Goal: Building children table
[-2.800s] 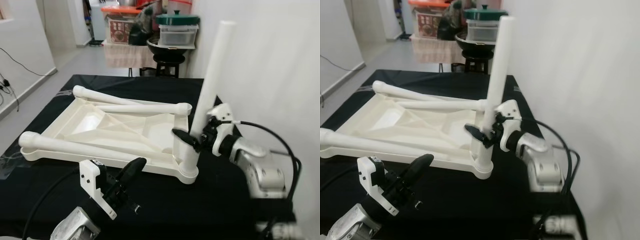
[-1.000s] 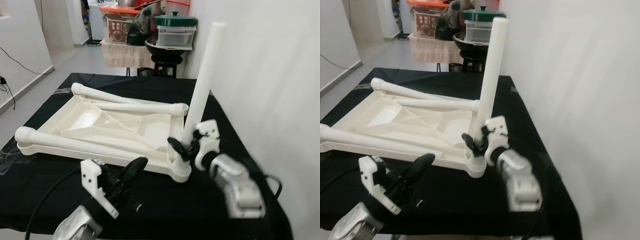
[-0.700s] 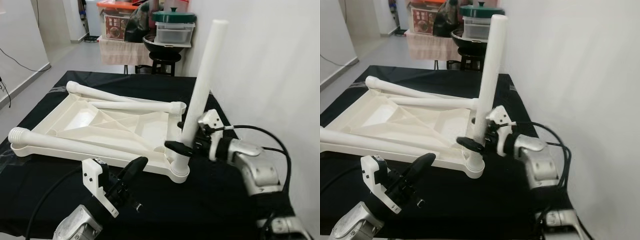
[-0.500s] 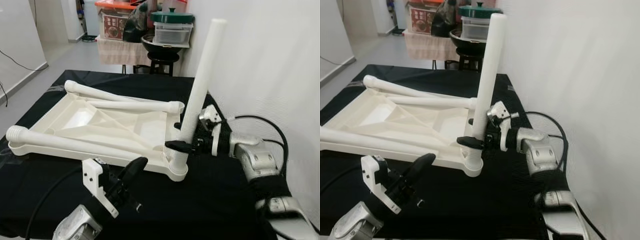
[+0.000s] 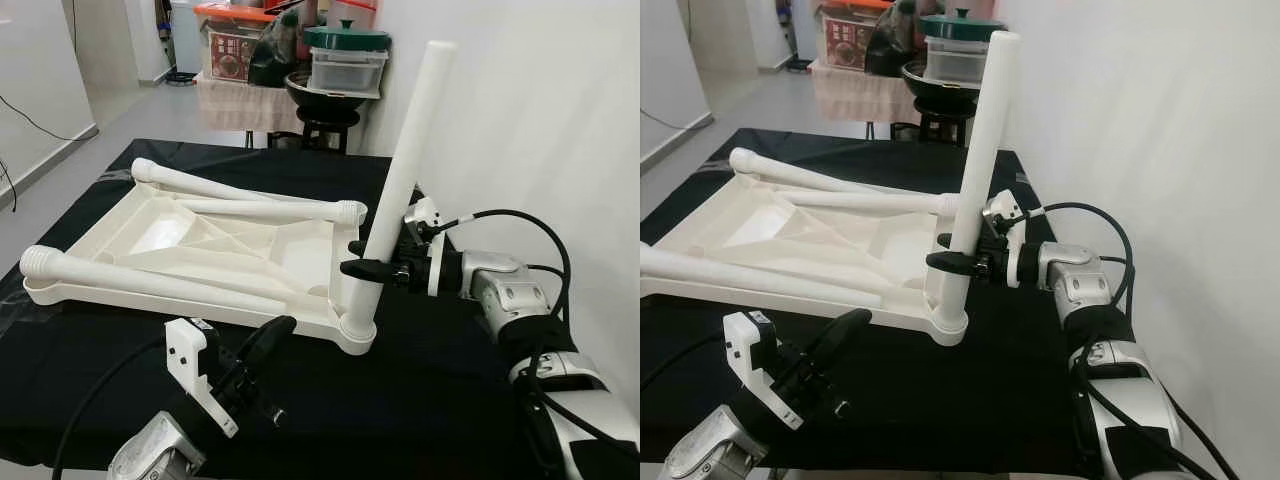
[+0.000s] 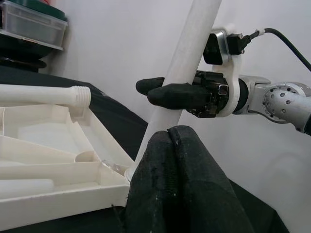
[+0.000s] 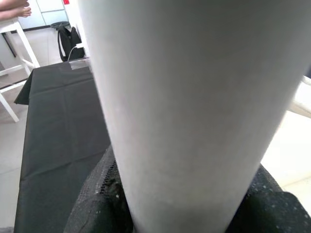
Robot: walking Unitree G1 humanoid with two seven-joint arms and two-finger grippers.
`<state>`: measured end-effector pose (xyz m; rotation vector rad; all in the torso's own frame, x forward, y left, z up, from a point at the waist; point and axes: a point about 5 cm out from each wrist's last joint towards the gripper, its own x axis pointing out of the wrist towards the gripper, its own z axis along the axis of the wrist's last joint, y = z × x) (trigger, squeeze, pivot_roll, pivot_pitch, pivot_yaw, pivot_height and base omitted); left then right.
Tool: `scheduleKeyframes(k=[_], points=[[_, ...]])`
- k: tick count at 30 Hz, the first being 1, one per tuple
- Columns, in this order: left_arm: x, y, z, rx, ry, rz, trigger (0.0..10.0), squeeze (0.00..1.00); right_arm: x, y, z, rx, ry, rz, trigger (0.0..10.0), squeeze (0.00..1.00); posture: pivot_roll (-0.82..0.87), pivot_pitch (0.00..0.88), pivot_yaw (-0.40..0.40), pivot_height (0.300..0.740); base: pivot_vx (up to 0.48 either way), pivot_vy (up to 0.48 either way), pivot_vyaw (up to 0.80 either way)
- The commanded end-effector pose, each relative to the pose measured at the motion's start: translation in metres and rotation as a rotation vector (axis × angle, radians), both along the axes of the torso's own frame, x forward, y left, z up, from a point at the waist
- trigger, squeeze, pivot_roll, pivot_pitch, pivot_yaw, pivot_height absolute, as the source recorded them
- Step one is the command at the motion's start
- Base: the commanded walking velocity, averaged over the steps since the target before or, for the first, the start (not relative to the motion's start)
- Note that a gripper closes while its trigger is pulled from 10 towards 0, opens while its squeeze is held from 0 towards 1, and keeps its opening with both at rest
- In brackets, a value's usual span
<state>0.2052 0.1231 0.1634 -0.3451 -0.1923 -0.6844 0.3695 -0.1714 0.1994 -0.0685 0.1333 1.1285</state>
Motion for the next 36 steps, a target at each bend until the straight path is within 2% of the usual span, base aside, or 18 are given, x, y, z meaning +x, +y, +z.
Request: scheduleKeyframes(k=[1,4,6,7,8,9,10,13,15,18,19,25,26,27,31,32,35,36], points=[[-0.001,-0.002,0.0,-0.005,-0.001,0.0,10.0,0.0,-0.001,-0.008,-0.004,-0.002,0.004,-0.034,0.0,0.0,0.03,0.0,-0.128,0.74,0.0,0.0,0.0],[-0.002,-0.001,0.001,-0.006,-0.003,0.0,10.0,0.0,-0.006,-0.013,-0.011,-0.022,-0.006,-0.131,0.0,0.0,0.02,0.0,-0.13,0.74,0.0,0.0,0.0],[-0.004,0.003,0.002,-0.005,-0.003,0.001,10.0,0.0,-0.01,0.004,-0.028,0.009,0.021,-0.569,0.0,0.0,0.0,0.0,-0.127,0.74,0.0,0.0,0.0],[-0.004,0.003,0.002,-0.005,-0.003,0.001,10.0,0.0,-0.01,0.004,-0.028,0.009,0.021,-0.569,0.0,0.0,0.0,0.0,-0.127,0.74,0.0,0.0,0.0],[-0.005,0.004,0.003,-0.005,-0.004,0.001,10.0,0.0,-0.041,0.035,-0.058,0.03,0.142,-0.692,0.0,0.0,0.0,0.0,-0.117,0.74,0.0,0.0,0.0],[-0.005,0.004,0.003,-0.005,-0.004,0.001,10.0,0.0,-0.041,0.035,-0.058,0.03,0.142,-0.692,0.0,0.0,0.0,0.0,-0.117,0.74,0.0,0.0,0.0],[-0.005,0.005,0.003,-0.004,-0.003,0.0,10.0,0.0,-0.067,0.051,-0.073,0.043,0.167,-0.817,0.0,0.0,0.01,0.0,-0.104,0.74,0.0,0.0,0.0],[-0.004,0.006,0.002,0.0,0.0,-0.002,10.0,0.0,-0.073,0.059,-0.069,0.091,0.158,-0.82,0.0,0.0,-0.01,0.0,-0.093,0.74,0.0,0.0,0.0],[-0.003,0.005,0.001,-0.002,0.003,-0.008,10.0,0.0,-0.055,0.045,-0.062,0.049,0.074,-0.865,0.0,0.0,0.02,0.0,-0.123,0.74,0.0,0.0,0.0],[-0.003,0.003,0.001,0.0,-0.002,-0.003,10.0,0.0,-0.046,0.041,-0.063,0.027,0.086,-0.879,0.0,0.0,0.02,0.0,-0.125,0.74,0.0,0.0,0.0],[-0.003,0.004,0.001,0.002,-0.004,0.008,10.0,0.0,-0.049,0.046,-0.061,-0.005,0.096,-0.89,10.0,0.0,0.02,0.0,-0.124,0.74,0.0,0.0,0.0],[-0.002,0.004,0.001,0.0,-0.003,0.009,10.0,0.0,-0.059,0.052,-0.054,-0.018,0.094,-0.9,10.0,0.0,0.01,0.0,-0.121,0.74,0.0,0.0,0.0],[-0.002,0.003,0.001,-0.003,-0.002,0.002,10.0,0.0,-0.054,0.053,-0.046,0.011,0.045,-0.8,10.0,1.0,0.0,0.0,-0.114,0.74,0.0,0.0,0.0],[-0.001,0.002,0.0,-0.005,-0.001,-0.003,10.0,0.0,-0.047,0.052,-0.037,0.043,-0.017,-0.671,10.0,1.0,0.0,0.0,-0.114,0.74,0.0,0.0,0.0],[0.0,0.0,0.0,-0.009,-0.001,-0.007,10.0,0.0,-0.036,0.043,-0.027,0.054,-0.097,-0.472,10.0,1.0,0.0,0.0,-0.117,0.74,0.0,0.0,0.0],[0.0,0.0,0.0,-0.009,-0.003,-0.007,10.0,0.0,-0.028,0.035,-0.026,0.043,-0.099,-0.411,10.0,0.85,0.0,0.0,-0.118,0.74,0.0,0.0,0.0],[0.0,-0.001,0.0,-0.009,-0.004,-0.006,10.0,0.0,-0.023,0.029,-0.027,0.035,-0.095,-0.382,10.0,0.85,0.0,0.0,-0.118,0.74,0.0,0.0,0.0],[0.0,-0.001,0.001,-0.009,-0.005,-0.005,10.0,0.0,-0.017,0.021,-0.027,0.04,-0.064,-0.35,10.0,0.0,0.01,0.0,-0.123,0.74,0.0,0.0,0.0]])
